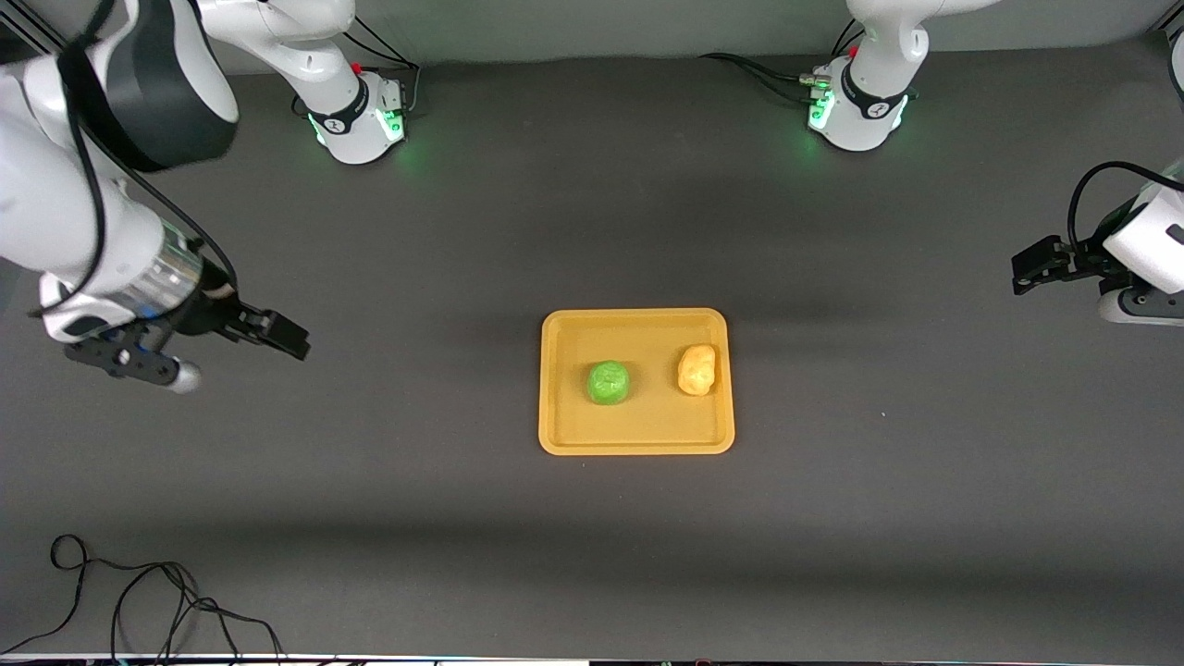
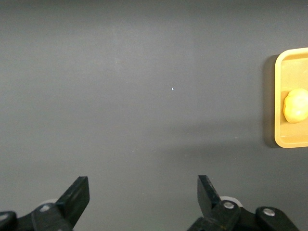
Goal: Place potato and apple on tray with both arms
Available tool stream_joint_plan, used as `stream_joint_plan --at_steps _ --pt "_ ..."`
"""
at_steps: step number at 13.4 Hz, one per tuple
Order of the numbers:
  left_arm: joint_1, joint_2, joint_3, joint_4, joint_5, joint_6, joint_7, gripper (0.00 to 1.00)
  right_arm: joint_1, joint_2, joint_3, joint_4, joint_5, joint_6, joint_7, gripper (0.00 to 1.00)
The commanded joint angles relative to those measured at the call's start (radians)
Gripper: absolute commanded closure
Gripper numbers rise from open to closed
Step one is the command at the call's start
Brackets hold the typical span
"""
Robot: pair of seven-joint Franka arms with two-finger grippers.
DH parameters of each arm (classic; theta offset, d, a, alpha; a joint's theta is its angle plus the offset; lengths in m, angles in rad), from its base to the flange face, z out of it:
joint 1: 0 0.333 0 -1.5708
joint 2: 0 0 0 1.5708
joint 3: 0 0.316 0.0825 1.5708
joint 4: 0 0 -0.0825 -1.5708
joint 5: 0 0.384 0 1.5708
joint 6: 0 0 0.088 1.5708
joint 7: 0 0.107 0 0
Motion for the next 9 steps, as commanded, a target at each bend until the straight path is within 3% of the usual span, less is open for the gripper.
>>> stream_joint_plan --at_steps 1,9 --pt "0.004 -0.027 -0.003 -0.018 -0.011 -0.011 0.014 0.0 -0.075 -0.141 0.037 -0.156 -0.009 0.021 -0.161 0.0" --pt "0.008 -0.027 0.0 -0.031 -0.035 -0.004 0.014 0.0 -0.076 -0.122 -0.036 -0.042 -0.012 -0.093 -0.265 0.0"
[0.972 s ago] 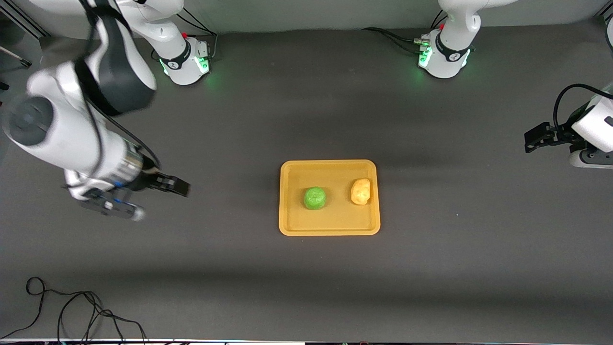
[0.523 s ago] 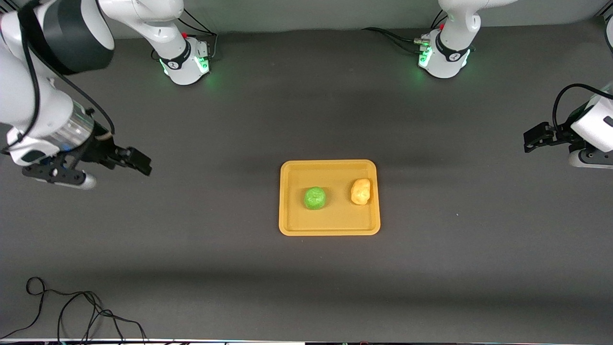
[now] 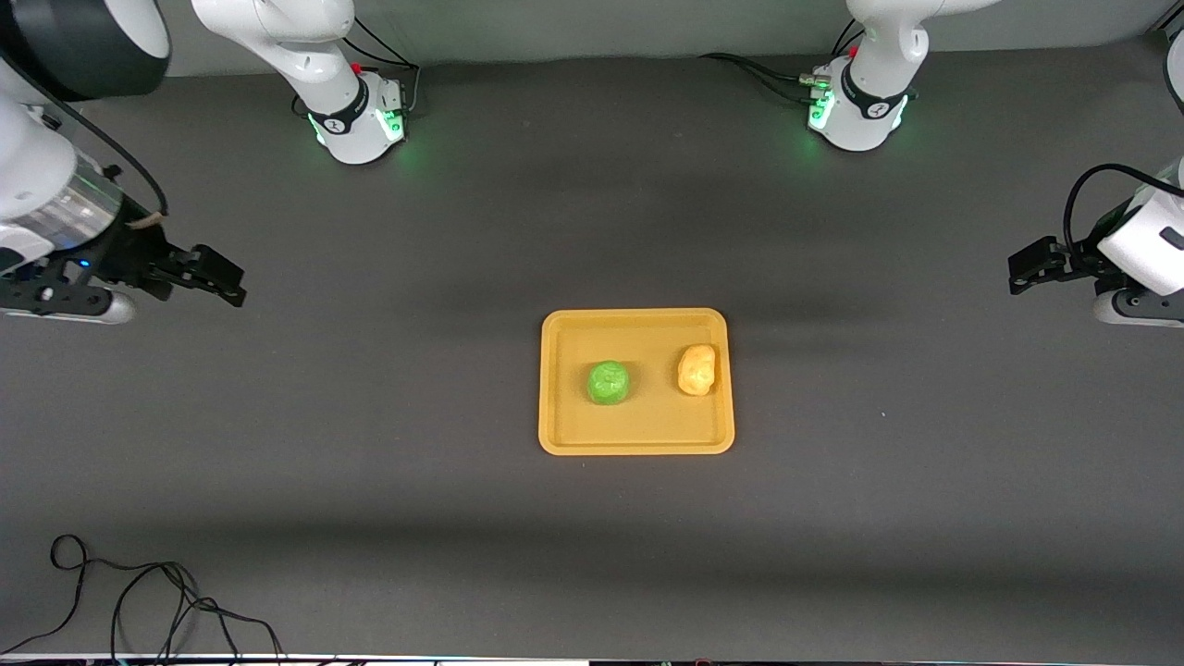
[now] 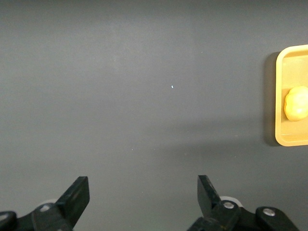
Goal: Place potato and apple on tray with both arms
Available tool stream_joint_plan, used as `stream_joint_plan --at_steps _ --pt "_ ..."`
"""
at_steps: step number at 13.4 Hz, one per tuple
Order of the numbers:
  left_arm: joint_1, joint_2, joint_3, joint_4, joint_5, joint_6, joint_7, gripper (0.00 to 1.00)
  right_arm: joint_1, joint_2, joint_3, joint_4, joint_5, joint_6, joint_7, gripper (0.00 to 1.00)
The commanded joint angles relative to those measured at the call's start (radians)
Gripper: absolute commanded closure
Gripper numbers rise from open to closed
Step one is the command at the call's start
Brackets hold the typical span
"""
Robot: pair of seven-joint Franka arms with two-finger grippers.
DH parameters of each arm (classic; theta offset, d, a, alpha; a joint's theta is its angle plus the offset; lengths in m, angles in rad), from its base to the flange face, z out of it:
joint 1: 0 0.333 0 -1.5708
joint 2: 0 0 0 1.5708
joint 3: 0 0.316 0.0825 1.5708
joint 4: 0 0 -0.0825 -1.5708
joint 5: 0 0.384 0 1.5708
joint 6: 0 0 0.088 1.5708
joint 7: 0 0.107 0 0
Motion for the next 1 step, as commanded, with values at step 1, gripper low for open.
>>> stream_joint_plan --at_steps 1 --pt "0.008 -0.025 0.0 -0.022 -0.032 -0.003 0.014 0.0 -0.001 0.013 -0.01 0.031 -0.01 -0.03 -0.026 0.0"
